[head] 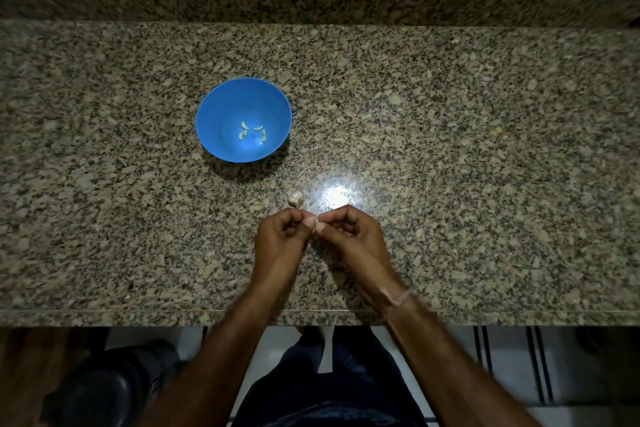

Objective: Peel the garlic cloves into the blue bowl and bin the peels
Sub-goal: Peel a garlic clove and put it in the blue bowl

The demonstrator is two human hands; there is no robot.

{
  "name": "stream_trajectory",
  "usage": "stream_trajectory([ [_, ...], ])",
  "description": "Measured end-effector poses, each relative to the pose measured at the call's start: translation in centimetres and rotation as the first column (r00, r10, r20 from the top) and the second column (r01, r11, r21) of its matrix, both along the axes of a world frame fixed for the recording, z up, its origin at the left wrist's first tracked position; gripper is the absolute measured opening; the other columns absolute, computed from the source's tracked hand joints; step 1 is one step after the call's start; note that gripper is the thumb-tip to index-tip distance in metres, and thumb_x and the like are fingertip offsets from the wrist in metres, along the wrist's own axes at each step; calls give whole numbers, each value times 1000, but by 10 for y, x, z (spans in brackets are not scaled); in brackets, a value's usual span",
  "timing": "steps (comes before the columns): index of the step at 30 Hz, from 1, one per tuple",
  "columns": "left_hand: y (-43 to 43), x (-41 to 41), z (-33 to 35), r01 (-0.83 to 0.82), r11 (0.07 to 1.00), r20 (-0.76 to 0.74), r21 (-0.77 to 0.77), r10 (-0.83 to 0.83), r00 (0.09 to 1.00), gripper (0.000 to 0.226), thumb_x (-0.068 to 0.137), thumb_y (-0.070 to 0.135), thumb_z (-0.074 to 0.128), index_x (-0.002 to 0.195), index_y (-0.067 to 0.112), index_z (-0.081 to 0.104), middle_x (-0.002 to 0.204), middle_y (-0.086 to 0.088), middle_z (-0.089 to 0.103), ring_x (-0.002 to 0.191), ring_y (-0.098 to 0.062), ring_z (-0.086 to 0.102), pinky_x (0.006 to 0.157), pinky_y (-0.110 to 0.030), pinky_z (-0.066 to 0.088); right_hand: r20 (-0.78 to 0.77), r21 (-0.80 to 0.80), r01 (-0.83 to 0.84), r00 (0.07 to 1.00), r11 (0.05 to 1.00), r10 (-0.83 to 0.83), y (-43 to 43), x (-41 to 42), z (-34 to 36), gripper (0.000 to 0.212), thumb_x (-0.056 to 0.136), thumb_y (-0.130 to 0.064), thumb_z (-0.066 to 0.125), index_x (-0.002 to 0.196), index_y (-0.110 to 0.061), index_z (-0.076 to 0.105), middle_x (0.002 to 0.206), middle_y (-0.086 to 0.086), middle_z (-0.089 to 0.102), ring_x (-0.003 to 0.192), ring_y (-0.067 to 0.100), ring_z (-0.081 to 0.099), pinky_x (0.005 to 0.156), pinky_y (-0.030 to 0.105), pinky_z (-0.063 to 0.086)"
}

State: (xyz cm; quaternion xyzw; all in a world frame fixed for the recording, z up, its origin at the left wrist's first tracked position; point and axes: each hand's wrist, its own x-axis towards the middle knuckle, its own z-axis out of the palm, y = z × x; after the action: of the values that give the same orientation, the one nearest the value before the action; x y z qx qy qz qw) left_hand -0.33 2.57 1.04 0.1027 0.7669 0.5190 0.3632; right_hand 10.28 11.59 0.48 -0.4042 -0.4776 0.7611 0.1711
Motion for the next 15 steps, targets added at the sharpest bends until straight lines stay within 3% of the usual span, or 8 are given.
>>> stream_trajectory([
  [2,0,-3,2,82,993,-235,-87,-100,967,10,95,11,69,90,15,76,84,4,76,82,-7,72,73,-20,56,51,217,-93,995,972,84,3,1,-3,17,92,-3,76,108,-7,75,97,8,76,94,23,72,87,35,61],
  [5,1,-6,3,88,989,-254,-115,-115,960,10,94,10,70,87,16,76,82,7,75,80,-5,71,71,-19,56,74,344,-151,988,927,133,5,1,-6,19,94,-7,75,111,-15,78,99,-1,78,97,19,74,87,34,61],
  [10,3,-5,4,66,995,-213,-77,-81,974,10,96,10,70,99,12,78,90,5,77,83,-1,72,72,-15,55,39,324,-93,996,941,85,4,-1,-6,19,94,-7,74,111,-14,78,102,0,78,100,23,74,93,49,60],
  [15,-1,-3,8,108,991,-254,-77,-125,959,11,94,24,74,102,19,79,91,11,77,86,0,72,75,-15,56,19,276,-42,999,960,38,5,2,-11,17,96,-5,72,111,-11,77,110,6,78,109,27,73,99,56,57],
])
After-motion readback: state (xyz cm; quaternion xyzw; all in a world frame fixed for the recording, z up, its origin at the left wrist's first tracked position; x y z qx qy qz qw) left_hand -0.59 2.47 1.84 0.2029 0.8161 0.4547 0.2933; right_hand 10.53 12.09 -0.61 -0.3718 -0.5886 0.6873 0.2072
